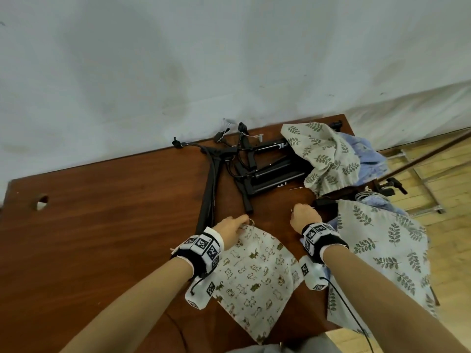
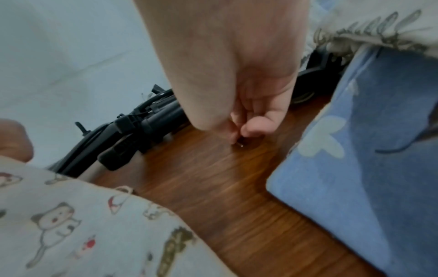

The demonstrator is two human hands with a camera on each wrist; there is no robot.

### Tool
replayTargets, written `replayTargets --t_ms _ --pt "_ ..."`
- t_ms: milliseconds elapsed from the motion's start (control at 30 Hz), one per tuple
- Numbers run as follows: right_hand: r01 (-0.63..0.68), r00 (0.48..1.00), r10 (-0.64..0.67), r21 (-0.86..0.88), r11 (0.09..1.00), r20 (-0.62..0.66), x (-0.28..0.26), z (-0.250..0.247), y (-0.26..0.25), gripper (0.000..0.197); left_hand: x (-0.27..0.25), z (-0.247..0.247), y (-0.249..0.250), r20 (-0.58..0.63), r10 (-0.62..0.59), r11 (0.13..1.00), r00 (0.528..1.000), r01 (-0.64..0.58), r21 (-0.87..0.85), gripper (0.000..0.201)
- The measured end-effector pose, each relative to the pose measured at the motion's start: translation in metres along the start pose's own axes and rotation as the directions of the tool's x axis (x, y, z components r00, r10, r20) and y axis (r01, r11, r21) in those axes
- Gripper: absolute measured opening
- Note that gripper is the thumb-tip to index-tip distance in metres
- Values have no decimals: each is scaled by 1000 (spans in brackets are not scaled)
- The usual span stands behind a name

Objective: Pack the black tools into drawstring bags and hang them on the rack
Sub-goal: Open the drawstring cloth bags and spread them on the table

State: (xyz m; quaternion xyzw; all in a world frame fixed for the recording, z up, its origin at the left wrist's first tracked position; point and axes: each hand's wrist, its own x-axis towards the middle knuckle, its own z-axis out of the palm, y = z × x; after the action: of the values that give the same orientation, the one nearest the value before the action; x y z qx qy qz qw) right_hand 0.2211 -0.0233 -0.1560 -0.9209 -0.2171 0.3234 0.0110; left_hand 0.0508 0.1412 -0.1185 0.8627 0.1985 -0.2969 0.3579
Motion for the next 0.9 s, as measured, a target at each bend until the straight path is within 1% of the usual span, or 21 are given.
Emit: replayTargets --t_ms 33,67,100,133,200,267,300,367,400,433,500,533,567,633,667,700,733,767,833,867,900 --pt "20 1000 -21 45 999 23 -2 -2 -3 20 -2 0 5 32 20 1000 999 -20 -19 19" --pt "41 997 -50 138 990 56 -5 -4 -7 19 -5 0 12 59 54 997 997 -51 -51 16" --pt "76 993 -97 252 965 71 -9 -7 -11 17 -9 -1 19 67 104 991 992 -97 -94 12" --pt "109 987 -144 366 924 71 -13 -9 -18 15 -12 -4 28 49 155 979 987 -147 -138 8" --pt "144 974 -216 565 812 63 -30 -17 -32 14 -18 -12 48 -12 239 947 971 -235 -219 5" --pt "137 965 -251 680 720 71 -50 -33 -41 18 -24 -21 66 -101 331 899 938 -346 -267 7" --pt "123 963 -261 736 666 74 -58 -41 -40 22 -28 -26 74 -149 357 880 922 -386 -276 8" --pt "51 939 -317 854 517 136 -73 -56 -33 23 -36 -38 89 -237 342 860 909 -404 -311 9" --pt "20 927 -338 880 475 162 -79 -63 -29 22 -39 -43 94 -263 319 853 911 -397 -340 15" --pt "8 922 -346 886 463 173 -85 -71 -25 22 -41 -48 97 -267 295 851 917 -379 -363 25" --pt "32 931 -328 859 511 160 -96 -84 -19 18 -41 -57 100 -214 259 869 942 -324 -373 42" --pt "52 930 -337 858 511 145 -102 -91 -16 19 -43 -60 101 -165 267 884 949 -310 -350 46" --pt "50 926 -354 884 464 133 -107 -97 -14 21 -43 -62 102 -121 281 898 952 -305 -317 48" --pt "4 917 -387 965 261 101 -118 -110 -9 22 -49 -64 107 -95 315 896 944 -328 -300 47" --pt "3 917 -392 981 192 74 -124 -115 -8 21 -52 -64 111 -106 329 882 938 -345 -321 47" --pt "21 921 -388 985 172 49 -130 -119 -8 19 -54 -64 114 -123 347 866 930 -368 -338 46" --pt "54 921 -389 980 192 25 -136 -122 -8 17 -58 -64 119 -133 369 855 920 -392 -338 45" --pt "96 921 -390 965 244 7 -141 -125 -8 15 -61 -65 125 -131 395 846 909 -416 -334 44" --pt "161 932 -363 909 385 -11 -152 -127 -6 15 -65 -67 134 -121 440 824 890 -454 -340 45" --pt "206 940 -338 861 464 -43 -156 -128 -4 16 -67 -68 139 -118 454 822 883 -466 -326 46" --pt "270 943 -315 790 550 -104 -160 -129 -1 16 -68 -70 144 -119 467 826 876 -480 -296 47"
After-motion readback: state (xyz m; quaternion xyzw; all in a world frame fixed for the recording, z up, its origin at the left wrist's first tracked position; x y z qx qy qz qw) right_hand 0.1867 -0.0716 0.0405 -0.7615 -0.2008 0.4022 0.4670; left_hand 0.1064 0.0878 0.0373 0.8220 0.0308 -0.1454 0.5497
